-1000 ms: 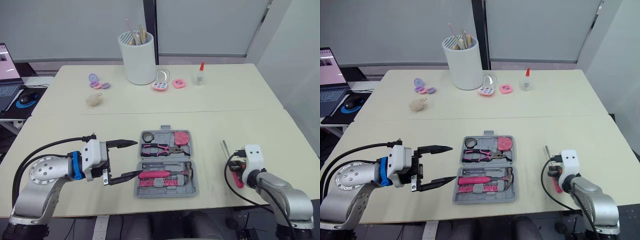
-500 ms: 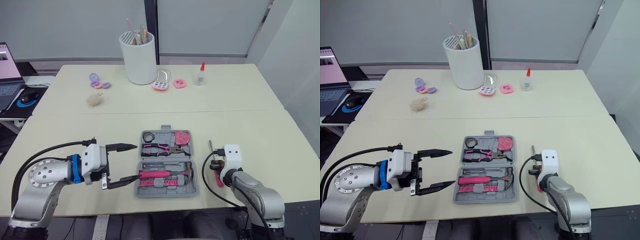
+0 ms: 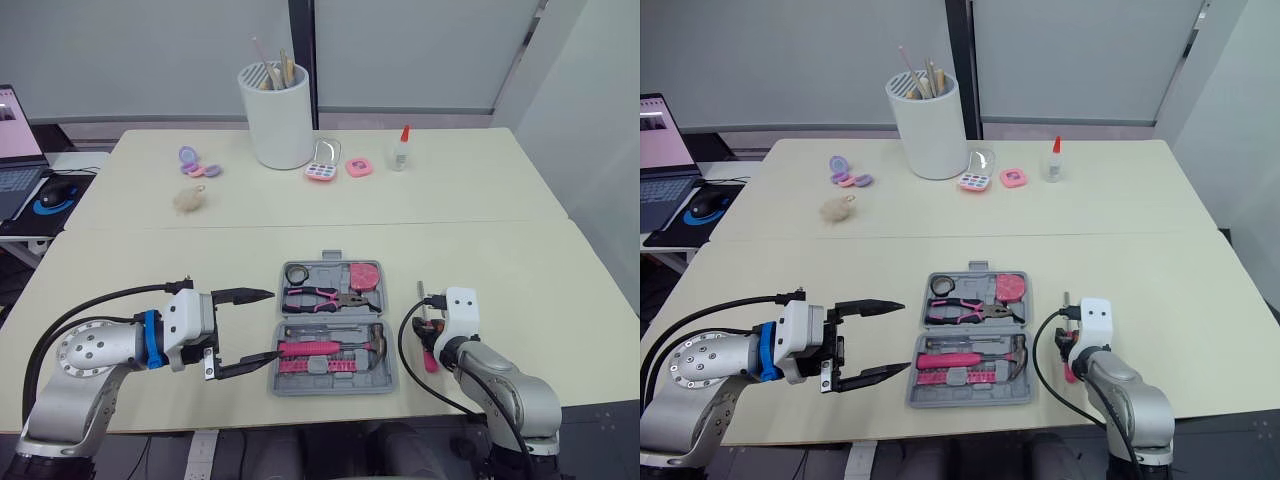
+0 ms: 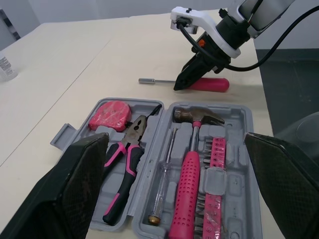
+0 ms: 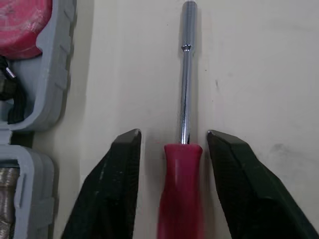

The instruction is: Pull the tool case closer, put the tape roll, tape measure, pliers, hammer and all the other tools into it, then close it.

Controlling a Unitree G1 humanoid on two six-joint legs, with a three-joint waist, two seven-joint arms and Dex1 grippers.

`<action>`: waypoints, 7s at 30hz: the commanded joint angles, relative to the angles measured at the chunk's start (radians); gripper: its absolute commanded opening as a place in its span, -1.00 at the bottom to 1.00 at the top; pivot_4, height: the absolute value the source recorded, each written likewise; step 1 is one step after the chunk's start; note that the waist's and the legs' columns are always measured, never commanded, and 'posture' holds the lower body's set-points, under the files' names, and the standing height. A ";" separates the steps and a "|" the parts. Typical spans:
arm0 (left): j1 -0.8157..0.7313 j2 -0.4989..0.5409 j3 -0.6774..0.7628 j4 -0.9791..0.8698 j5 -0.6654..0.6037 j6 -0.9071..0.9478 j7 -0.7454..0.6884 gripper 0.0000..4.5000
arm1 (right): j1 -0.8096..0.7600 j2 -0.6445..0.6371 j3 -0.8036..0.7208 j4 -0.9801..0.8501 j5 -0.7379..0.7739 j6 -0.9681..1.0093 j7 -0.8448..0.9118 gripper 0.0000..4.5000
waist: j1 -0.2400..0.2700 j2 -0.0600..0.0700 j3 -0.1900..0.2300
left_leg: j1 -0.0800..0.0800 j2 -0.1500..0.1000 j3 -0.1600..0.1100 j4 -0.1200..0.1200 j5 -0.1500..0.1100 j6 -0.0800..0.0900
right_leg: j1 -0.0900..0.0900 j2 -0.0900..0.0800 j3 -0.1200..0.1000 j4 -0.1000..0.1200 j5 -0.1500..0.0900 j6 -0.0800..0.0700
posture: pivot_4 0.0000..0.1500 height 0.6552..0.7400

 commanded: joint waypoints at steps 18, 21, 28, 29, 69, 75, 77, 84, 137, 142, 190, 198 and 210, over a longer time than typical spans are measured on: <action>0.025 0.012 0.008 -0.065 -0.010 0.023 0.018 1.00 | -0.345 -1.101 0.441 0.263 -0.243 -1.128 1.114 0.99 | -0.009 0.002 0.003 | 0.002 0.000 0.001 0.000 0.000 0.001 | 0.001 0.001 0.001 -0.004 0.000 0.000 | 1.00 0.92; 0.034 0.013 0.004 -0.080 -0.010 0.029 0.024 1.00 | -0.525 -1.098 0.566 0.467 -0.368 -1.469 1.268 0.99 | -0.010 0.002 0.004 | 0.002 0.001 0.000 0.000 0.000 0.001 | 0.001 0.002 0.000 -0.004 0.000 0.000 | 1.00 0.92; 0.041 0.009 -0.008 -0.109 -0.008 0.043 0.045 1.00 | -0.796 -0.937 0.774 0.786 -0.503 -1.942 1.460 0.99 | -0.006 0.002 0.006 | 0.001 0.001 0.001 0.002 0.000 0.000 | 0.001 0.000 0.000 -0.002 0.000 -0.001 | 1.00 0.92; 0.043 0.009 -0.010 -0.115 -0.008 0.046 0.049 1.00 | -0.811 -0.917 0.791 0.813 -0.509 -1.975 1.472 0.99 | -0.003 0.002 0.006 | 0.001 0.001 0.001 0.002 0.000 0.000 | 0.001 0.000 0.000 -0.002 0.000 -0.001 | 1.00 0.92; 0.077 -0.029 -0.047 -0.119 0.012 0.008 0.115 1.00 | -0.746 -0.856 0.725 0.793 -0.449 -1.723 1.490 -0.72 | 0.003 0.001 0.005 | 0.003 0.000 -0.001 0.004 0.000 0.000 | 0.002 -0.002 -0.001 0.006 0.000 -0.003 | 1.00 0.92; 0.069 -0.021 -0.037 -0.103 0.010 0.006 0.101 1.00 | -0.490 -1.011 0.531 0.388 -0.266 -1.117 1.527 -0.72 | 0.005 0.001 0.005 | 0.003 0.000 -0.001 0.003 0.000 0.000 | 0.003 -0.003 -0.002 0.005 0.000 -0.003 | 1.00 0.92; 0.060 -0.016 -0.038 -0.099 0.009 0.008 0.095 1.00 | -0.401 -1.044 0.463 0.256 -0.193 -0.817 1.501 -0.72 | 0.001 0.001 0.005 | 0.003 0.000 -0.001 0.003 0.000 0.000 | 0.003 -0.003 -0.002 0.005 0.000 -0.003 | 1.00 0.92; 0.032 -0.011 -0.049 -0.140 -0.039 0.050 0.077 1.00 | -0.297 -0.796 0.220 0.115 -0.068 0.066 1.135 -0.72 | -0.001 -0.001 0.004 | 0.003 0.001 -0.002 0.003 0.000 0.000 | 0.002 -0.001 -0.002 0.006 0.000 -0.003 | 1.00 0.92; 0.023 0.011 -0.021 -0.121 -0.092 0.134 0.036 1.00 | 0.186 -0.368 0.096 0.172 -0.147 -0.688 0.354 0.98 | 0.001 -0.002 0.004 | 0.000 0.000 -0.001 0.001 0.000 0.000 | 0.000 0.001 -0.001 0.001 -0.001 -0.001 | 1.00 0.92; 0.007 0.010 -0.027 -0.117 -0.084 0.135 0.033 1.00 | 0.180 -0.343 0.100 0.209 -0.160 -0.708 0.321 0.73 | 0.001 -0.002 0.004 | 0.000 0.000 0.000 0.001 0.000 0.000 | 0.001 0.001 0.000 0.001 -0.001 -0.001 | 1.00 0.92; 0.308 0.164 0.140 -0.066 0.001 -0.006 -0.134 1.00 | -0.464 -0.659 0.842 -0.092 -0.246 -0.322 1.018 -0.69 | 0.001 -0.003 0.005 | 0.000 0.000 -0.001 0.002 0.000 0.000 | 0.000 -0.001 -0.002 0.001 -0.001 -0.002 | 1.00 0.92; 0.305 0.181 0.142 -0.091 -0.001 0.022 -0.133 1.00 | -0.495 -0.561 0.928 0.026 -0.280 -0.366 0.989 -0.69 | 0.000 -0.004 0.004 | 0.001 0.000 -0.002 0.002 0.000 0.000 | 0.000 -0.001 -0.002 0.003 -0.001 -0.002 | 1.00 0.92; 0.315 0.191 0.170 -0.106 -0.009 0.062 -0.140 1.00 | -0.495 -0.436 0.984 0.152 -0.316 -0.400 0.945 -0.69 | 0.000 -0.004 0.004 | 0.001 0.000 -0.002 0.002 0.000 0.000 | -0.001 -0.001 -0.002 0.004 -0.001 -0.002 | 1.00 0.92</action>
